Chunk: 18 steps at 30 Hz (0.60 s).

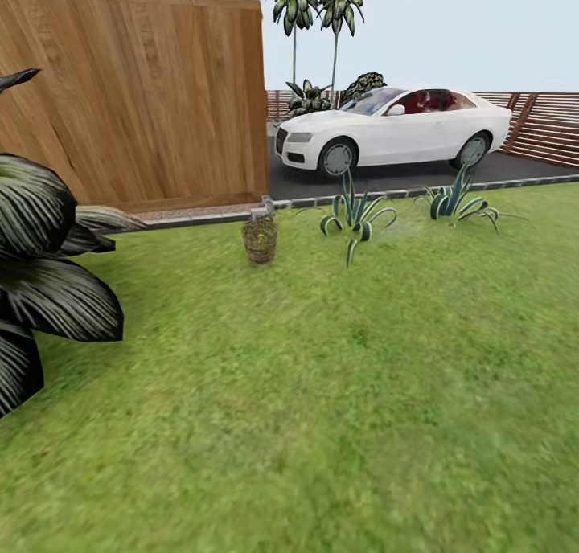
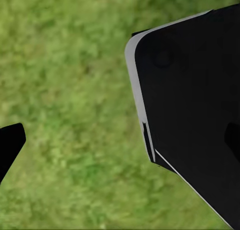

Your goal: Take the three Easter eggs out of the wicker basket on the lawn in the garden, then place them on the lawn next to a single tree (choose any tree) so that all three eggs are next to the same tree and none are left in the basket.

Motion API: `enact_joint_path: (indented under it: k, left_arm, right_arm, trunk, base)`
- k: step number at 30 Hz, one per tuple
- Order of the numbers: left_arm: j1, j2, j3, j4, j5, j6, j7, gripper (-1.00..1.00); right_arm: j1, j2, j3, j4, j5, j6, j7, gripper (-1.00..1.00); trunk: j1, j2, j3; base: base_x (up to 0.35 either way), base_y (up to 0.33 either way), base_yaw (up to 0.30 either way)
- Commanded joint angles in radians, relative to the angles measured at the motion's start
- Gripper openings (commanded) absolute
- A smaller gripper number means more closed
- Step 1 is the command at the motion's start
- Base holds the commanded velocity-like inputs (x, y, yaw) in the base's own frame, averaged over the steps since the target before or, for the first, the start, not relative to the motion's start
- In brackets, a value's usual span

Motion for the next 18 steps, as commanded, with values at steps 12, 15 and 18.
enact_joint_path:
  k: [12,15,18]
  left_arm:
    - [0.0,0.001,-0.004,0.001,0.0,-0.004,0.001,1.0]
    - [0.0,0.0,-0.004,0.001,0.0,-0.003,0.001,1.0]
    - [0.0,0.0,-0.004,0.001,0.0,-0.003,0.001,1.0]
  right_arm:
    - [0.0,0.0,0.006,-0.001,-0.001,-0.001,-0.001,1.0]
    - [0.0,0.0,0.006,-0.001,0.0,-0.001,-0.001,1.0]
    - [0.0,0.0,0.006,-0.001,0.0,-0.001,-0.001,1.0]
  trunk:
    - [0.001,-0.001,-0.001]
    - [0.001,-0.001,-0.001]
    - [0.001,-0.001,-0.001]
  base:
    - [0.263,-0.168,0.052]
    - [0.263,-0.168,0.02]
    - [0.263,-0.168,0.008]
